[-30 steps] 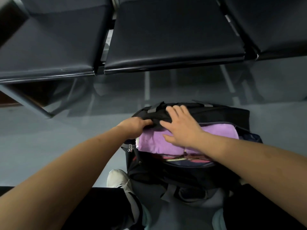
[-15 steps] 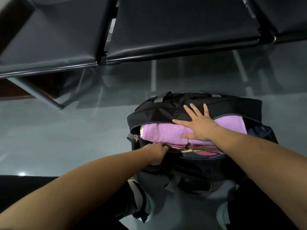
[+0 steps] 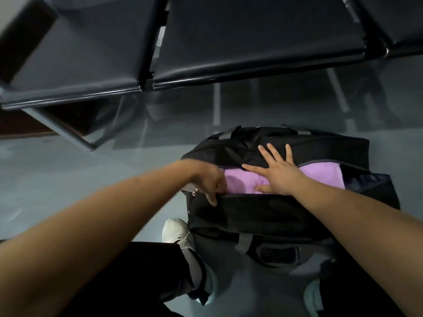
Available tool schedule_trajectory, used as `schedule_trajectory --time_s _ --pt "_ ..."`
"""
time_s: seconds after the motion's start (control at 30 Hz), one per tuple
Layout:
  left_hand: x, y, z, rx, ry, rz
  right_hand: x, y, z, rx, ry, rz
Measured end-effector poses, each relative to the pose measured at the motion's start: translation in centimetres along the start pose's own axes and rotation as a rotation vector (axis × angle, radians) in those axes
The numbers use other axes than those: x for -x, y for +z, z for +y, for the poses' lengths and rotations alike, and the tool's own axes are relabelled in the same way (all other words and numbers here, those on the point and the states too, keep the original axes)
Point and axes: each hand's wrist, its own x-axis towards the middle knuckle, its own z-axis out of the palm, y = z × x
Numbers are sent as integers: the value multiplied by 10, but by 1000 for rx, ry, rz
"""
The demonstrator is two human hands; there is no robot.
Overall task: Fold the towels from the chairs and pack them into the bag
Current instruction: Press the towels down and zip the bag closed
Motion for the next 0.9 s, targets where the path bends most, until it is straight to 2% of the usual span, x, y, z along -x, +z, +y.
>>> schedule_trajectory --time_s 0.07,0.13,0.23,0.37,0.5,0.67,0.77,0.83,0.9 --pt "23 -26 -8 56 9 118 0 -5 -1 -22 13 -37" --pt "26 -33 -17 96 34 308 -2 -11 -1 -70 11 -82" --pt "7 -27 -20 110 37 513 -2 -22 5 -255 19 -145" --pt "-17 -24 -9 317 -40 557 12 -52 14 -689 74 -133" --pt "-31 -32 1 361 -124 504 38 -64 38 -1061 203 -87" --pt "-43 -47 10 226 -159 438 65 -57 67 -877 95 -202" --pt "-60 -50 32 176 12 405 75 -68 71 -760 75 -230" --pt "-69 -50 50 236 150 354 72 -84 71 -724 54 -161" --pt "-76 -50 59 317 193 337 67 -99 70 -698 43 -61"
